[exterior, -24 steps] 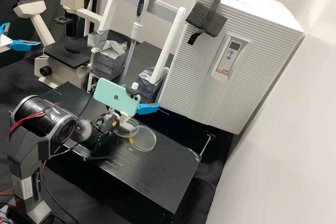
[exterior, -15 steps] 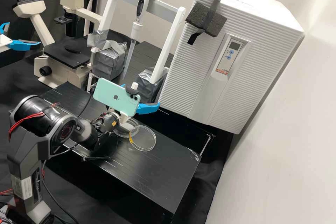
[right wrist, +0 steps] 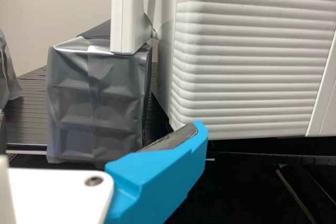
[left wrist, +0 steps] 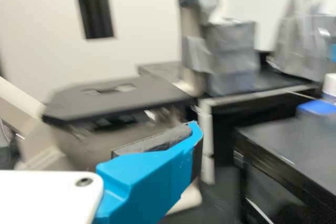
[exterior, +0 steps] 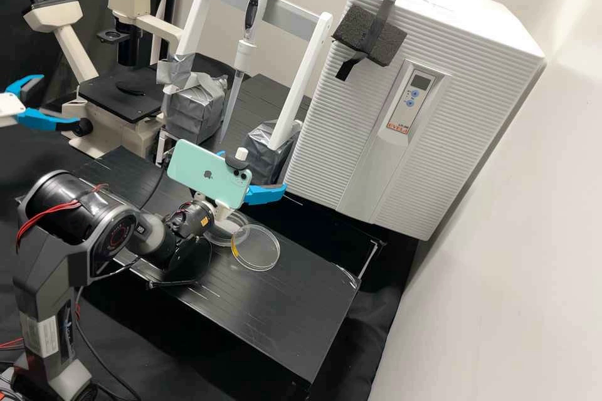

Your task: Open the bottle

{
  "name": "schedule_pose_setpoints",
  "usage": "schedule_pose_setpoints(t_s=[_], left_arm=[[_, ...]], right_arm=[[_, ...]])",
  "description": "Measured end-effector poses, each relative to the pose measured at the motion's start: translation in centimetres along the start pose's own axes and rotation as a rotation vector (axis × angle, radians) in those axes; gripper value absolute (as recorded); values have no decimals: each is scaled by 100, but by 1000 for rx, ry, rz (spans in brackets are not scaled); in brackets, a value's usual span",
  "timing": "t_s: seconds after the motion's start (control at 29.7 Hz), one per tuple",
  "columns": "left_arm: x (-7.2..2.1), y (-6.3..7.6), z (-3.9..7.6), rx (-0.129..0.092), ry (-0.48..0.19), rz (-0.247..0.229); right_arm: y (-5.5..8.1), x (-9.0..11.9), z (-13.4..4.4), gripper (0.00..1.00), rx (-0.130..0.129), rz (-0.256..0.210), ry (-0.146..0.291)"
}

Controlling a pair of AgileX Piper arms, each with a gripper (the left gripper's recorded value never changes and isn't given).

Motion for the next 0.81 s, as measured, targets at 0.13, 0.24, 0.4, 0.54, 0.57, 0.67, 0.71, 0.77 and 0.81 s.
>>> schedule_pose_setpoints(t_s=[0.13, 0.24, 0.4, 0.54, 0.57, 0.67, 0.71, 0.77, 0.81], left_arm=[[-124, -110, 23, -50, -44, -66], [-210, -172, -1, -100, -39, -101], [-300, -229, -27, -144, -42, -141], [-340, -264, -4, -140, -81, -175], [-341, -268, 5, -137, -91, -180], [-342, -295, 22, -133, -114, -198], [-342, -303, 22, -134, -116, -202], [-341, -324, 26, -138, -124, -214], [-340, -327, 24, -143, -122, -215]], right_arm=[[0, 0, 0, 100, 0, 0, 0], [0, 0, 0, 100, 0, 0, 0], [0, 0, 0, 100, 0, 0, 0], [0, 0, 0, 100, 0, 0, 0], [0, 0, 0, 100, 0, 0, 0], [0, 0, 0, 100, 0, 0, 0], [0, 0, 0, 100, 0, 0, 0], [0, 0, 0, 100, 0, 0, 0], [0, 0, 0, 100, 0, 0, 0]])
